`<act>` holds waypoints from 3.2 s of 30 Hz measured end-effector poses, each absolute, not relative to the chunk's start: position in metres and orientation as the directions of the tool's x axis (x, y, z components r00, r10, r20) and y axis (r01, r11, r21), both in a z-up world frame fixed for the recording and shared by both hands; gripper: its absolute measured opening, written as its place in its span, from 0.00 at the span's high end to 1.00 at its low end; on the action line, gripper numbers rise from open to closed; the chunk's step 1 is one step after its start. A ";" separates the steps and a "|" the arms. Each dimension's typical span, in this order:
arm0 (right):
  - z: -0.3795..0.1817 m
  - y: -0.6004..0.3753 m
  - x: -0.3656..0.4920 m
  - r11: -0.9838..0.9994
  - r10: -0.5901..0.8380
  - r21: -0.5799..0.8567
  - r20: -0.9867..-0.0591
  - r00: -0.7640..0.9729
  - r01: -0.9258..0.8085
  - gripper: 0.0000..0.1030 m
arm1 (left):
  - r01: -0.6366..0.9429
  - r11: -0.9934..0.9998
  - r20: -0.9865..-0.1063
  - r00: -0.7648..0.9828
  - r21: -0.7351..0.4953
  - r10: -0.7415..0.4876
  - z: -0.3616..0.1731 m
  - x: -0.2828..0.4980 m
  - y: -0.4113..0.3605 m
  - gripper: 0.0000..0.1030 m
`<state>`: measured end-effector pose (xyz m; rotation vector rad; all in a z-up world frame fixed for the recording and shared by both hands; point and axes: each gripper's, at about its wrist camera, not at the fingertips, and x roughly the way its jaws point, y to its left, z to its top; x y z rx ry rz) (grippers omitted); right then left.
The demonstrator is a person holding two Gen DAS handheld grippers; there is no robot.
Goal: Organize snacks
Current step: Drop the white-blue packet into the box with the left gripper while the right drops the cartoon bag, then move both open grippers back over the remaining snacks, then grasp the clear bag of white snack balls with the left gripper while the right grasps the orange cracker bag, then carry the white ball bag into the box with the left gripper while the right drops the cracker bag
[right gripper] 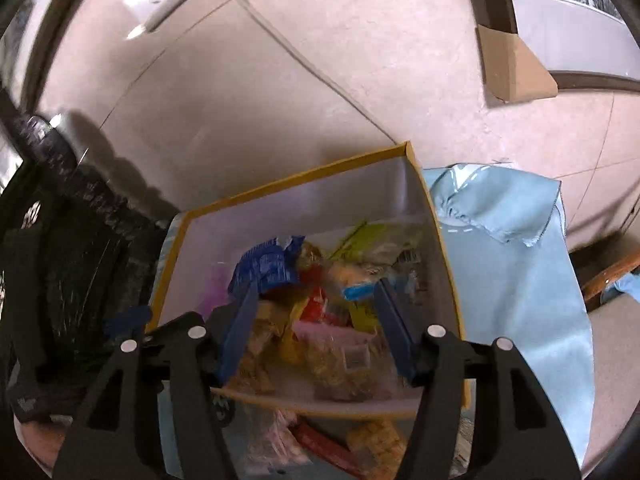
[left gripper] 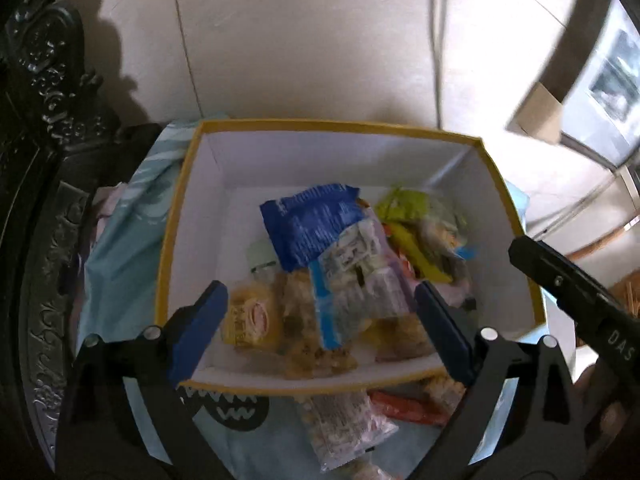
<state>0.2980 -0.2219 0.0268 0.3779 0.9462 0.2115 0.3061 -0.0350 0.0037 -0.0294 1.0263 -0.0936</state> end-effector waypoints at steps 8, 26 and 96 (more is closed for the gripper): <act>0.022 -0.259 0.239 0.912 0.316 0.410 -0.752 0.579 0.034 0.37 | 0.040 0.998 -0.866 0.496 -0.049 -0.063 -0.004 0.251 -0.024 0.07; -0.038 -0.297 0.146 0.908 0.304 0.394 -0.854 0.423 0.143 0.32 | -0.090 0.981 -0.971 0.184 -0.171 -0.152 -0.122 0.247 -0.045 0.07; -0.002 -0.223 0.313 0.911 0.365 0.413 -0.813 0.454 0.008 0.43 | -0.002 0.978 -0.849 0.497 -0.208 -0.179 0.018 0.326 -0.022 0.02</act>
